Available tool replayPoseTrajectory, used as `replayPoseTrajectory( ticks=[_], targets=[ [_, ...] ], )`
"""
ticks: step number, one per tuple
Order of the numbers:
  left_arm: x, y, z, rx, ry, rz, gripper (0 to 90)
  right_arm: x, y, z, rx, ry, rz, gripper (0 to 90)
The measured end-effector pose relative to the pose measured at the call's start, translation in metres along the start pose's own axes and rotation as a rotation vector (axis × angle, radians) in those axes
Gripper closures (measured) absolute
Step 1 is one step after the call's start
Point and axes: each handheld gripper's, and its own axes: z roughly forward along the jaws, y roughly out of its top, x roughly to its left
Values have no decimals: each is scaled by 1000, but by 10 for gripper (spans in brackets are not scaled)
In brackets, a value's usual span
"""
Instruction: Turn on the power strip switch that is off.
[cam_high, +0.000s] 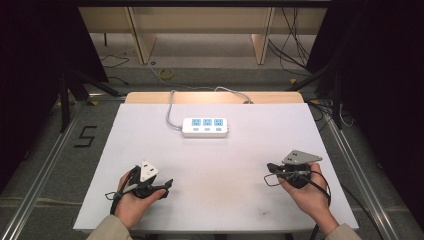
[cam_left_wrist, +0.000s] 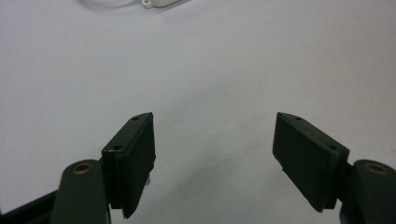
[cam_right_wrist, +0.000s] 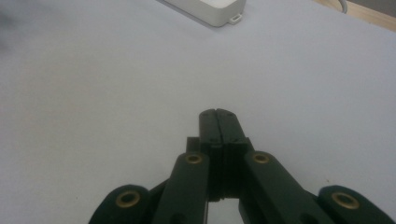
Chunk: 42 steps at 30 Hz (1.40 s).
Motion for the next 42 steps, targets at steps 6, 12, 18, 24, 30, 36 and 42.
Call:
replayPoseTrajectory(
  ticks=[6,12,18,24,30,36,42],
  targets=[
    [0,0,0,-1,1,1,297,2,6,3,7,3,-4,900],
    [0,0,0,-2,1,2,297,2,11,7,16,5,-12,900],
    [0,0,0,-3,2,2,297,2,16,10,20,5,-13,900],
    [0,0,0,-4,2,2,297,2,23,13,29,0,-15,900],
    [0,0,0,-4,2,4,297,0,29,15,40,-2,-22,900],
    [-1,1,0,-4,3,6,297,-2,35,18,47,-3,-28,900],
    [-1,1,0,-4,3,8,297,-3,40,21,53,-5,-31,900]
  ],
)
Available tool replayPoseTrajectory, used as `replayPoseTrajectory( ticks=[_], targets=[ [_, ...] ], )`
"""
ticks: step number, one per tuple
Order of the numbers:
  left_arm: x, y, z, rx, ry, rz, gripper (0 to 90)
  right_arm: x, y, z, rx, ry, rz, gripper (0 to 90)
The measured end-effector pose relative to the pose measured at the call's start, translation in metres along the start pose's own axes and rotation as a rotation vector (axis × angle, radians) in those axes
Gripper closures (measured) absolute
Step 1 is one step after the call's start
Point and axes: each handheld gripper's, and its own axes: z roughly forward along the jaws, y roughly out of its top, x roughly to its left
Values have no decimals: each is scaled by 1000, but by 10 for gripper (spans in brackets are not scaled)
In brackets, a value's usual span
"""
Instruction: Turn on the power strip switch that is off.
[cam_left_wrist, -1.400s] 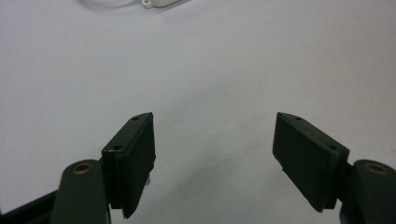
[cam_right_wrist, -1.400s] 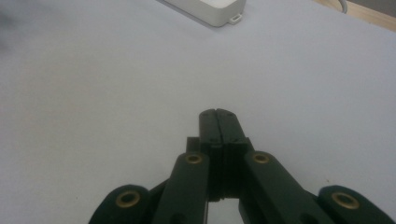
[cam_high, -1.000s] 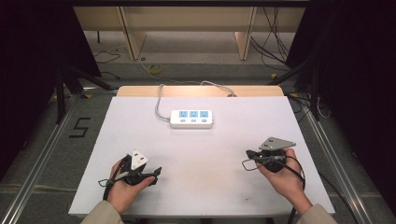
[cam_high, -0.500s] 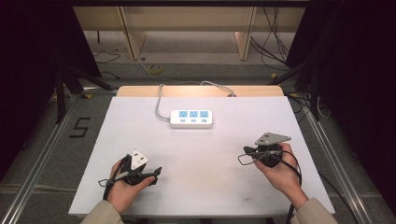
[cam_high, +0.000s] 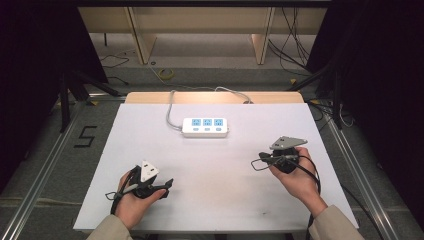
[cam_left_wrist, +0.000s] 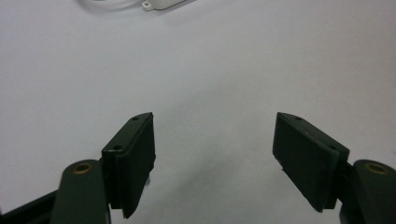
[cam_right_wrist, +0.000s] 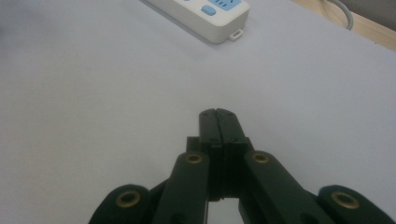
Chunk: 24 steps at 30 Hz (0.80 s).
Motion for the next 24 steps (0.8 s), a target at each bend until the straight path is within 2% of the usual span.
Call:
replayPoseTrajectory(
  ticks=[24],
  targets=[
    [-1,0,0,4,-1,6,297,-6,15,8,34,-7,-4,900]
  ],
)
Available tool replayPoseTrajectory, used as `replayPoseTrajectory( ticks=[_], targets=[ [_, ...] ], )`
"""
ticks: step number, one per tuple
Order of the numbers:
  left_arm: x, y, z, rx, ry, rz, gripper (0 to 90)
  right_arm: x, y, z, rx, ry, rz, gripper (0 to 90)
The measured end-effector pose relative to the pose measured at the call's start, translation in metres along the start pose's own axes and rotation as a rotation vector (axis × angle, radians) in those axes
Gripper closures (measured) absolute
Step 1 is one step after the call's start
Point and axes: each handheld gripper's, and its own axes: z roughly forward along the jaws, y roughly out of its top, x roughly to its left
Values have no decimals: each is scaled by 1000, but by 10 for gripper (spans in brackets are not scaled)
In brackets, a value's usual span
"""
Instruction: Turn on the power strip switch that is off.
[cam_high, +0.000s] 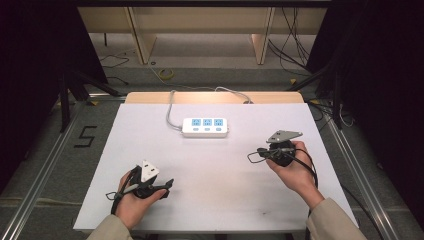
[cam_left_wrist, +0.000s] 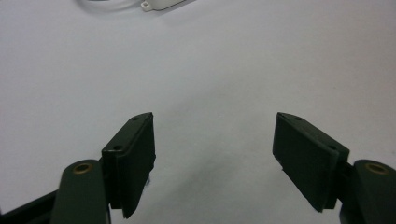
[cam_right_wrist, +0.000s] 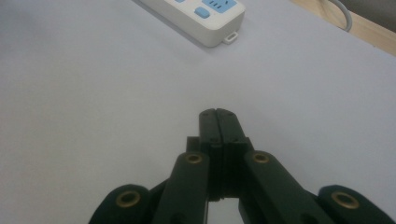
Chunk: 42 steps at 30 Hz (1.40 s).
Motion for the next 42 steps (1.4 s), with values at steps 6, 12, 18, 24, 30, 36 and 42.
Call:
replayPoseTrajectory(
  ticks=[6,12,18,24,30,36,42],
  targets=[
    [0,0,0,1,0,0,297,-2,6,1,18,-1,-2,900],
    [0,0,0,0,0,0,296,-5,11,3,40,0,-1,900],
    [0,0,0,-1,-1,0,297,-6,15,5,54,0,-7,900],
    [0,0,0,-1,0,0,297,-7,19,7,65,2,-9,900],
    [0,0,0,-2,-1,-1,296,-8,23,10,73,4,-12,900],
    [-1,0,0,-1,-1,0,297,-9,27,11,82,4,-13,900],
    [-1,0,1,-1,-3,1,296,-10,31,13,92,5,-11,900]
  ],
)
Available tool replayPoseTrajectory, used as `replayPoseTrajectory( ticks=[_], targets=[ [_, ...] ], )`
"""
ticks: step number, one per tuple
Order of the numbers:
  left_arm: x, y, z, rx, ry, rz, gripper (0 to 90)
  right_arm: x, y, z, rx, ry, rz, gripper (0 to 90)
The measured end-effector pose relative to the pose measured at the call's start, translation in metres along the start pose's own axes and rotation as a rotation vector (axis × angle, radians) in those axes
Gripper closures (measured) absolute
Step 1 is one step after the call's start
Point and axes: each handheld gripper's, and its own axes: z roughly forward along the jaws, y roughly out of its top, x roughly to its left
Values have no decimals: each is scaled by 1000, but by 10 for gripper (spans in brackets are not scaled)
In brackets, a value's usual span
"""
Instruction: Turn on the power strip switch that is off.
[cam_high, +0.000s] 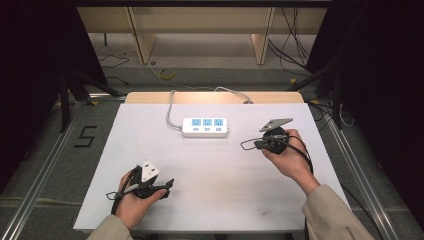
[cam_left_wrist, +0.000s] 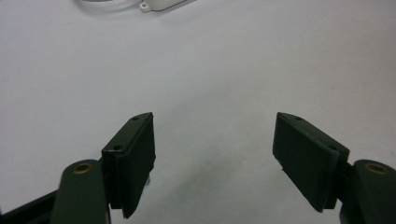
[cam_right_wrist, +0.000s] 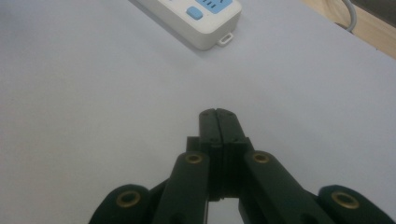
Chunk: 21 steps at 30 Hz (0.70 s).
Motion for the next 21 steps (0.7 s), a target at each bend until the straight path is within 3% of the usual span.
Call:
replayPoseTrajectory(
  ticks=[21],
  targets=[
    [-1,0,1,-2,-1,3,297,-1,13,9,19,3,-9,900]
  ],
)
